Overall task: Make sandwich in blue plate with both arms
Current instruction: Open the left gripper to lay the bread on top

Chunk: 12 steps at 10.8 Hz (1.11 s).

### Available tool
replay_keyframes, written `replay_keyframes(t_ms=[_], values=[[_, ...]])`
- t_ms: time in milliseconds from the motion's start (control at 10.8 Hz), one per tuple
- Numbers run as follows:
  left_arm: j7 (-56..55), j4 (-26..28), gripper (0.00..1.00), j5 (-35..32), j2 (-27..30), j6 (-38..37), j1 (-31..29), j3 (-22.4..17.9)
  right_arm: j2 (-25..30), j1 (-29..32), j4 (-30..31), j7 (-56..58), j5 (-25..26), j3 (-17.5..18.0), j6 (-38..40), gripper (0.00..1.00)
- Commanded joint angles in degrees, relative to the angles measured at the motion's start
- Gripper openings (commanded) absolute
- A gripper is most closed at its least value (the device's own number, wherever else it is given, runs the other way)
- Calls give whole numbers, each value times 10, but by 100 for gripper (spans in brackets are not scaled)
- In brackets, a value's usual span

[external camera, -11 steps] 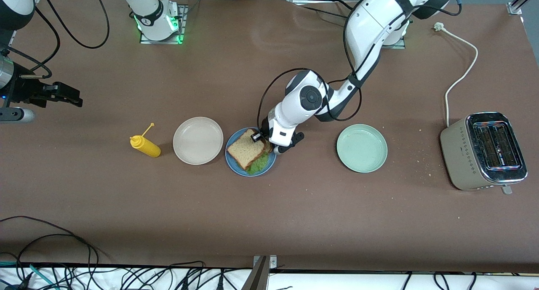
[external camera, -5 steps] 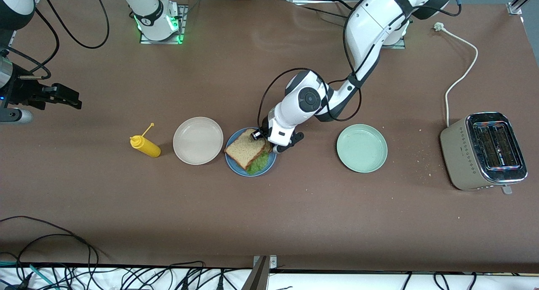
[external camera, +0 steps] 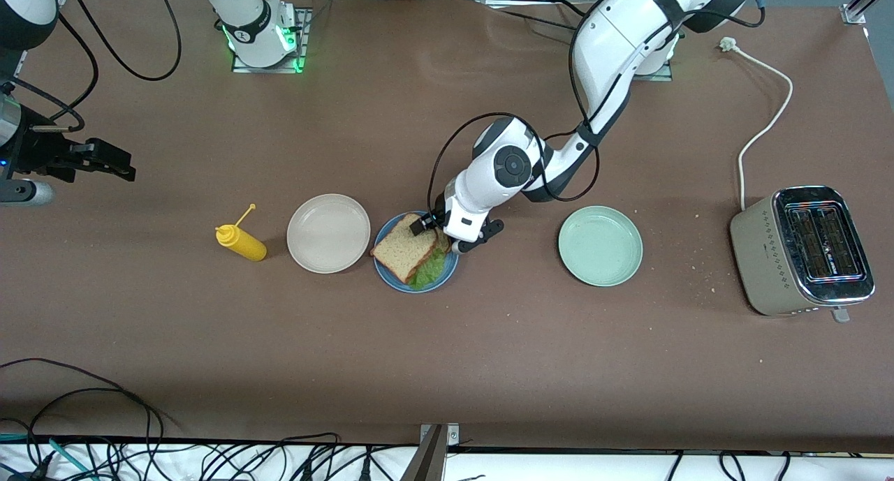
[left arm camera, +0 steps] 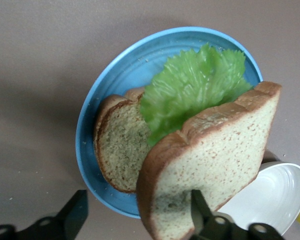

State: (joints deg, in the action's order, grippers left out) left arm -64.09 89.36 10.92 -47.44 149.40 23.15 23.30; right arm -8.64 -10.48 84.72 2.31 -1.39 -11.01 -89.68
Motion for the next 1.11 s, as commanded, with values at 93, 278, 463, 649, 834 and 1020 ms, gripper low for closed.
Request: replay_keyframes(t_ms=[93, 278, 463, 649, 834, 1020], values=[[12, -9, 100, 6, 23, -73, -18, 3, 9, 1, 11, -1, 1, 0, -11, 100], [12, -11, 100, 7, 49, -103, -28, 3, 9, 1, 11, -1, 1, 0, -11, 100], [12, -11, 100, 7, 81, -137, -42, 4, 9, 1, 11, -1, 1, 0, -11, 100], [14, -10, 100, 5, 135, -215, -64, 0, 9, 1, 11, -2, 1, 0, -11, 100], [57, -10, 100, 5, 189, -299, -111, 0, 9, 1, 11, -1, 1, 0, -11, 100], [83, -11, 100, -10, 240, -369, -164, 0, 9, 1, 11, -1, 1, 0, -11, 100]])
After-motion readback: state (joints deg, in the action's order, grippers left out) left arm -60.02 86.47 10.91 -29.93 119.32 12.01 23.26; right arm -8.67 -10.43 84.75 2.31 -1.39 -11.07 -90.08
